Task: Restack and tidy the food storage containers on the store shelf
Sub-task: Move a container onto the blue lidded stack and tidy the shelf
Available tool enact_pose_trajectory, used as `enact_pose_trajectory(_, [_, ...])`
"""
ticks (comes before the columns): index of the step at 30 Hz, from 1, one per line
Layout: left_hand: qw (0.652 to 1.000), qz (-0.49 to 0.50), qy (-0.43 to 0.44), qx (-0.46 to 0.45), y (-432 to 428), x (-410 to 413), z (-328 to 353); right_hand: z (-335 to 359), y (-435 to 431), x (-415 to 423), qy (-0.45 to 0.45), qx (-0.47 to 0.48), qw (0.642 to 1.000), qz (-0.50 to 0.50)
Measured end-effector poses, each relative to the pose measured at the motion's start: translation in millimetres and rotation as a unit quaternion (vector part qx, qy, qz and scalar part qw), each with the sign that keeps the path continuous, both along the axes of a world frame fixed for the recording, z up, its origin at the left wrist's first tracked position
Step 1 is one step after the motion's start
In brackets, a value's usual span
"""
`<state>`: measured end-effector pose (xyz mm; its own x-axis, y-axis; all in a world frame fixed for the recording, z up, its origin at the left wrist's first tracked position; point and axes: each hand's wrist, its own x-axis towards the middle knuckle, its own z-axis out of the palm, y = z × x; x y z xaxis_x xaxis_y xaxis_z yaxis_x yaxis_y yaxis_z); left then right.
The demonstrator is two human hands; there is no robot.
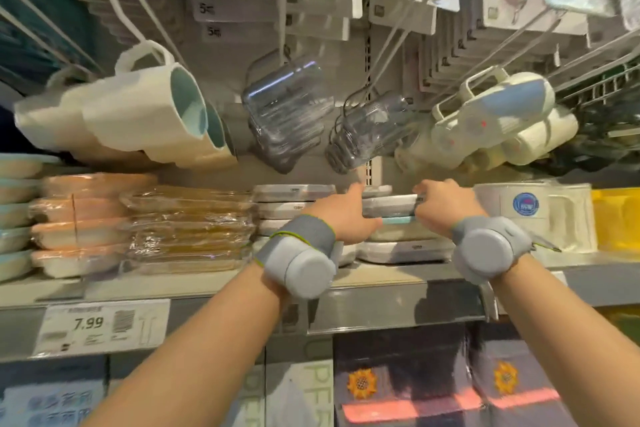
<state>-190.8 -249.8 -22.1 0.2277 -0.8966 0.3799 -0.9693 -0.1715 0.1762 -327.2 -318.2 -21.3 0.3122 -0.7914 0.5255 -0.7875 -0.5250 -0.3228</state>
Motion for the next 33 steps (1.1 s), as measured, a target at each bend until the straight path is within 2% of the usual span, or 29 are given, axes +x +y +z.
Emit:
enact_pose_trajectory(3, [0.998,-0.005,0.047,0.042,-15.0,-2.8,4.2,5.5,-4.3,2.0,-0.011,0.011,1.000,0.017])
enact_pose_trajectory(5, [0.997,-0.035,0.065,0.035,-19.7,-9.9,7.3,10.8,-8.5,1.4,-0.009,0.015,0.999,0.038])
enact_pose_trajectory(11, [0.993,-0.061,0.090,-0.035,-22.5,-6.1,11.8,16.4,-7.7,0.5,-0.039,0.014,0.996,0.073])
enact_pose_trajectory(15, [0.980,-0.063,0.130,-0.136,-28.3,3.3,11.5,12.7,-8.2,3.8,-0.052,-0.022,0.992,0.112])
enact_pose_trajectory(18, [0.969,-0.064,0.167,-0.170,-25.8,6.5,13.7,13.1,-9.2,8.0,-0.034,-0.065,0.991,0.116])
enact_pose_trajectory(23, [0.973,-0.043,0.112,-0.199,-29.1,10.4,34.7,27.7,-15.0,16.1,-0.049,-0.117,0.984,0.125])
enact_pose_trajectory(29, [0.997,0.065,-0.008,-0.028,-55.3,22.5,50.8,46.1,-40.6,43.7,0.057,-0.031,0.984,0.166])
enact_pose_trajectory(33, [0.993,0.089,-0.080,-0.004,-66.9,19.5,48.2,57.1,-51.2,46.6,0.097,0.007,0.975,0.200])
